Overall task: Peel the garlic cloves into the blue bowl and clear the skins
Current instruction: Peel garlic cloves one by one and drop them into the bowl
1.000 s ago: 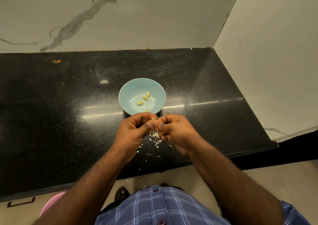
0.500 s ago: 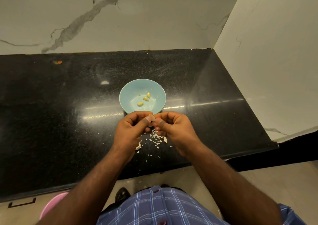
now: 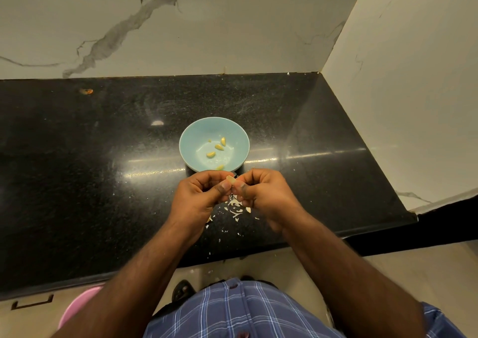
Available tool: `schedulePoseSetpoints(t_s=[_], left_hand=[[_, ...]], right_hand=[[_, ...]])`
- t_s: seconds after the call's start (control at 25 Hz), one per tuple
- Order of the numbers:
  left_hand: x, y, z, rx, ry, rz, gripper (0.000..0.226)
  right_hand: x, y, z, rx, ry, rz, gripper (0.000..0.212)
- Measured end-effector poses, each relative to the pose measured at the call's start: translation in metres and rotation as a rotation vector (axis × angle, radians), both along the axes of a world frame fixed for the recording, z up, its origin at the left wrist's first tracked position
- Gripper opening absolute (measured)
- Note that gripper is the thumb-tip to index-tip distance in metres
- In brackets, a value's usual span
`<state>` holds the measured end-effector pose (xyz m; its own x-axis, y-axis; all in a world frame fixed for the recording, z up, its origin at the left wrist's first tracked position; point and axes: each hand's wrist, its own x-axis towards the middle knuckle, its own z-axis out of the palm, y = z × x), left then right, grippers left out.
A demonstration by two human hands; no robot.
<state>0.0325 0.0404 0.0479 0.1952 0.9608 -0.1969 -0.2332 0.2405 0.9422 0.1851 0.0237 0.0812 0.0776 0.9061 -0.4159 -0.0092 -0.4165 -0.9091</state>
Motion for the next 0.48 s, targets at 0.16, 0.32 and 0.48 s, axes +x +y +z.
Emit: schedulePoseSetpoints(t_s=[0.16,0.32,0.48], left_hand=[[-0.001,0.0,-0.005,0.098,0.106,-0.003,0.016],[0.003,0.001,-0.002,0.033,0.095,0.05,0.008],[0.008,0.003,0.005,-0.15,-0.022,0.079,0.005]], right_hand=[[0.001,0.001,0.002,-0.136,0.162,-0.024,0.019],[-0.005,-0.002,-0.012,0.1,-0.06,-0.071,0.017],[-0.006,-0.006,-0.029,0.463,-0.512,-0.089,0.007]])
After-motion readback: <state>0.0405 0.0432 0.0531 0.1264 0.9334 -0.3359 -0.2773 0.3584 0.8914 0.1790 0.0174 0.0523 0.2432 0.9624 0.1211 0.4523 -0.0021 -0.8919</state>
